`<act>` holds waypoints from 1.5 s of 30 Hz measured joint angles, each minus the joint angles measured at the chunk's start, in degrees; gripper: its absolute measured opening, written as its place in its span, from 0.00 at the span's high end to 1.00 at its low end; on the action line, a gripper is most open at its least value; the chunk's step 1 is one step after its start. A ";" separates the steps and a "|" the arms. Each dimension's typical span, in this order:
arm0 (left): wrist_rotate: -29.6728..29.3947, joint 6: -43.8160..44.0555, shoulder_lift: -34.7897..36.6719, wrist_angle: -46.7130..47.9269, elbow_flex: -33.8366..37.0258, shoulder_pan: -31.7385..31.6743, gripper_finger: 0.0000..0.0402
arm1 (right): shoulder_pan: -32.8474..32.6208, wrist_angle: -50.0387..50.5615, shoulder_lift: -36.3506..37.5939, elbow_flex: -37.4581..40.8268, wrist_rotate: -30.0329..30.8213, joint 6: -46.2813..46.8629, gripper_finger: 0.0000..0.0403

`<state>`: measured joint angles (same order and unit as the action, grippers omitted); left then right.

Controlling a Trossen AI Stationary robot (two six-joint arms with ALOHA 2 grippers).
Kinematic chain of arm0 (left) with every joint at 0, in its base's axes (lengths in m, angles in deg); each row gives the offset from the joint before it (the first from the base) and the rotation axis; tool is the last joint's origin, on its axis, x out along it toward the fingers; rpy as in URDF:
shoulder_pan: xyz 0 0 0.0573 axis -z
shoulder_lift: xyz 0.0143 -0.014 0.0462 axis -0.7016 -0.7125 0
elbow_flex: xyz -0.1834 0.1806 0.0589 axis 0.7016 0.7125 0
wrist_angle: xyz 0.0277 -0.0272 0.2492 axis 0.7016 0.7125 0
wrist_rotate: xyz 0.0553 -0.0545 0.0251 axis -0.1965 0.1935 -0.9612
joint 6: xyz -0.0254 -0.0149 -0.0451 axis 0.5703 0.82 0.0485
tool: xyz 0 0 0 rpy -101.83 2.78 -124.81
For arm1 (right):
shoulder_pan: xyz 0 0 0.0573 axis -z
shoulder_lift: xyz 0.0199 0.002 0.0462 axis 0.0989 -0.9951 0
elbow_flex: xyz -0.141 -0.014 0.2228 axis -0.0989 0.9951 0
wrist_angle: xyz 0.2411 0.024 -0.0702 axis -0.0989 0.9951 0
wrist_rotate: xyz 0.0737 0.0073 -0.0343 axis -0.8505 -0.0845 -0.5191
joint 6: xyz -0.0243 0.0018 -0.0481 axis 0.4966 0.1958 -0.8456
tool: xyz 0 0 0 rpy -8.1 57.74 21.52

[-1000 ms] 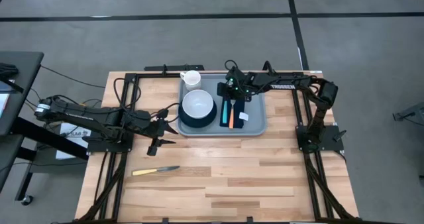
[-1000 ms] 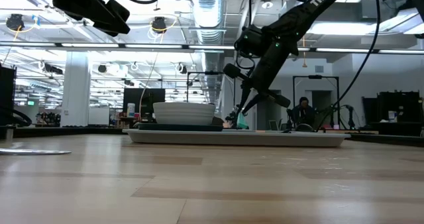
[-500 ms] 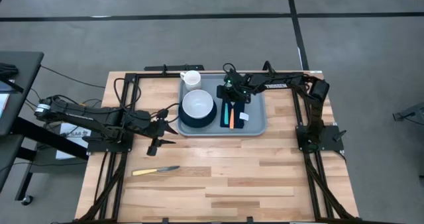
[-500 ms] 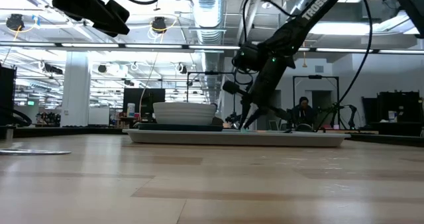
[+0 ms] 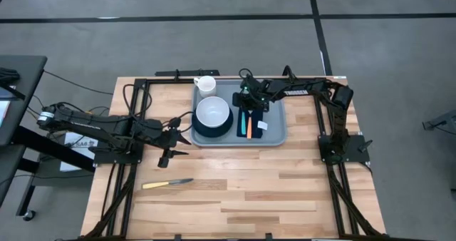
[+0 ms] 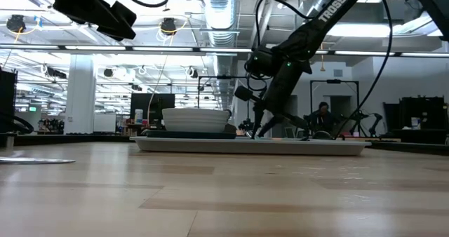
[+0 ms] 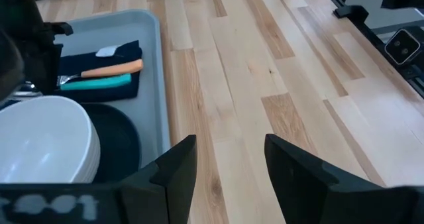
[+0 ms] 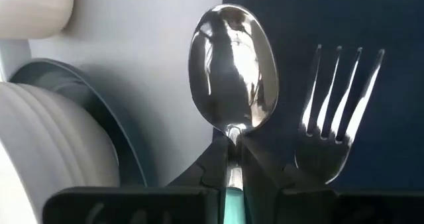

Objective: Set up tray
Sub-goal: Put the spoon on top of the black table napkin on the gray serving tray, then put the knife on the black table napkin on the gray serving tray

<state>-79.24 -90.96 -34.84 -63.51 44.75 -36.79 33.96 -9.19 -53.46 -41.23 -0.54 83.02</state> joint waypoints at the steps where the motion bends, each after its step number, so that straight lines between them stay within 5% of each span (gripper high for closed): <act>1: 0.01 0.00 -0.01 0.19 0.03 0.00 0.58 | -0.06 0.05 0.00 0.00 -0.01 0.00 0.90; 17: -0.20 -0.59 -0.01 -0.18 0.05 0.02 0.58 | -0.14 0.80 0.07 -0.90 -1.76 -6.84 0.83; 25: -2.40 -0.59 -0.01 -0.08 0.07 0.04 0.58 | -0.98 13.69 0.79 -8.62 1.30 -16.05 0.83; 36: 1.05 2.72 -0.01 -0.42 3.07 0.08 0.58 | -10.11 38.23 16.43 -10.58 41.68 -21.40 0.83; 42: 15.02 3.35 -0.27 -7.41 7.27 0.26 0.58 | -18.92 46.75 23.15 -9.76 62.95 -18.53 0.83; 45: 14.13 7.79 -0.30 -11.08 9.42 0.30 0.58 | -23.07 48.93 25.52 -6.36 72.45 -12.92 0.83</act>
<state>-65.11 -83.18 -35.14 -74.59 54.16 -36.48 10.89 39.74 -27.94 -47.59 71.92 70.09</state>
